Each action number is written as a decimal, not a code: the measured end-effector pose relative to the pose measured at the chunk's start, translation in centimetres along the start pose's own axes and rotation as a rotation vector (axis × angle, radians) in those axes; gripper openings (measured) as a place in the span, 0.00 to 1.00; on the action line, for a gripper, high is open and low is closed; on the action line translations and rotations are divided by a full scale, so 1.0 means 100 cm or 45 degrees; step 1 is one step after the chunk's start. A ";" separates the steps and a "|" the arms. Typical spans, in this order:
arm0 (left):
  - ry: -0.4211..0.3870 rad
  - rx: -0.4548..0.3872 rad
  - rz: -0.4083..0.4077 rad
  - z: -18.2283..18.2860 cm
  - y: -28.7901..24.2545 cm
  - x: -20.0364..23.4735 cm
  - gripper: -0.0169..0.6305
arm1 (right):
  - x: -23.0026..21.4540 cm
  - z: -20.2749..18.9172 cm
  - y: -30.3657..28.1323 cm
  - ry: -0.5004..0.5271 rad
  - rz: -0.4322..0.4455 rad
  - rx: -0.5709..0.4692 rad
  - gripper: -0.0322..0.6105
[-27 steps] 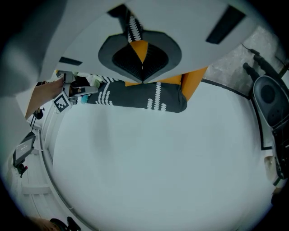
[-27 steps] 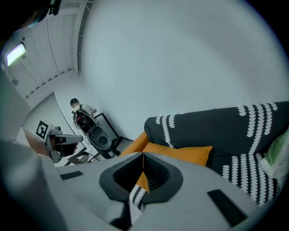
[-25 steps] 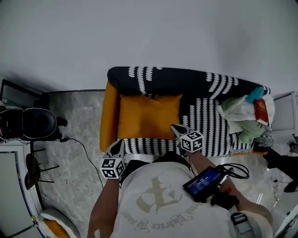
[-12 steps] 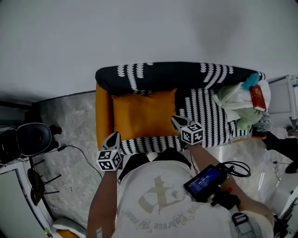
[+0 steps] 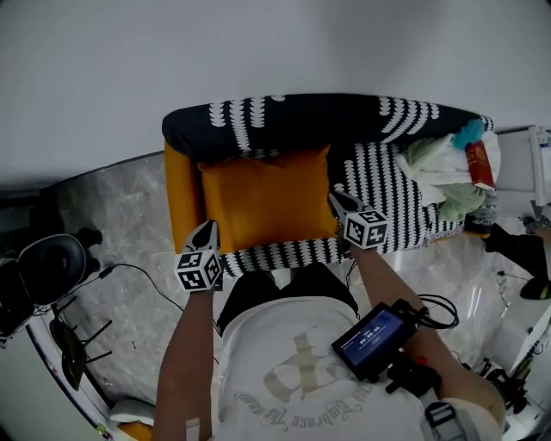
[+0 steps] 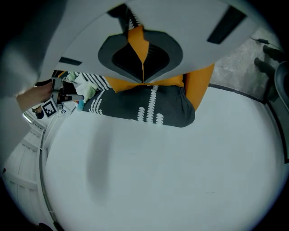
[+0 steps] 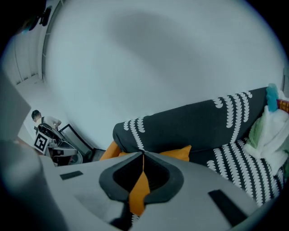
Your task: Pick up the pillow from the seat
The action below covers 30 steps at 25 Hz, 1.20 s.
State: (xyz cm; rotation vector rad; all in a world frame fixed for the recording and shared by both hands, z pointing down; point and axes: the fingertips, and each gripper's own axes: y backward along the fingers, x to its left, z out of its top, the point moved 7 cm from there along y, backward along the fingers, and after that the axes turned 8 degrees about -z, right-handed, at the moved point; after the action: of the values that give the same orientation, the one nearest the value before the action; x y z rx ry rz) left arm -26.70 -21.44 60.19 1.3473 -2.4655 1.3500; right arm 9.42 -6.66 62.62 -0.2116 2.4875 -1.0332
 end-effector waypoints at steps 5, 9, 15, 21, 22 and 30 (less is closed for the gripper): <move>0.018 0.049 -0.056 -0.001 -0.025 0.021 0.04 | -0.002 -0.001 -0.021 -0.066 -0.076 0.008 0.07; 0.034 0.093 -0.087 -0.008 -0.041 0.042 0.04 | 0.003 -0.010 -0.038 -0.094 -0.123 0.025 0.08; 0.110 0.164 -0.112 -0.029 -0.065 0.071 0.17 | 0.006 -0.036 -0.060 -0.165 -0.142 0.094 0.18; 0.171 0.207 -0.080 -0.043 -0.090 0.092 0.24 | 0.000 -0.048 -0.079 -0.166 -0.139 0.165 0.29; 0.186 0.217 -0.076 -0.046 -0.093 0.093 0.24 | -0.004 -0.048 -0.083 -0.167 -0.140 0.173 0.31; 0.292 0.278 -0.028 -0.063 -0.126 0.101 0.35 | -0.052 -0.056 -0.112 -0.216 -0.242 0.244 0.39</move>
State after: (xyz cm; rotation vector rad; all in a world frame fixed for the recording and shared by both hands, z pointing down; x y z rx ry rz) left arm -26.52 -26.99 76.55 1.1724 -2.2029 1.7039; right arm 11.28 -9.43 75.76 -0.4630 2.2328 -1.2669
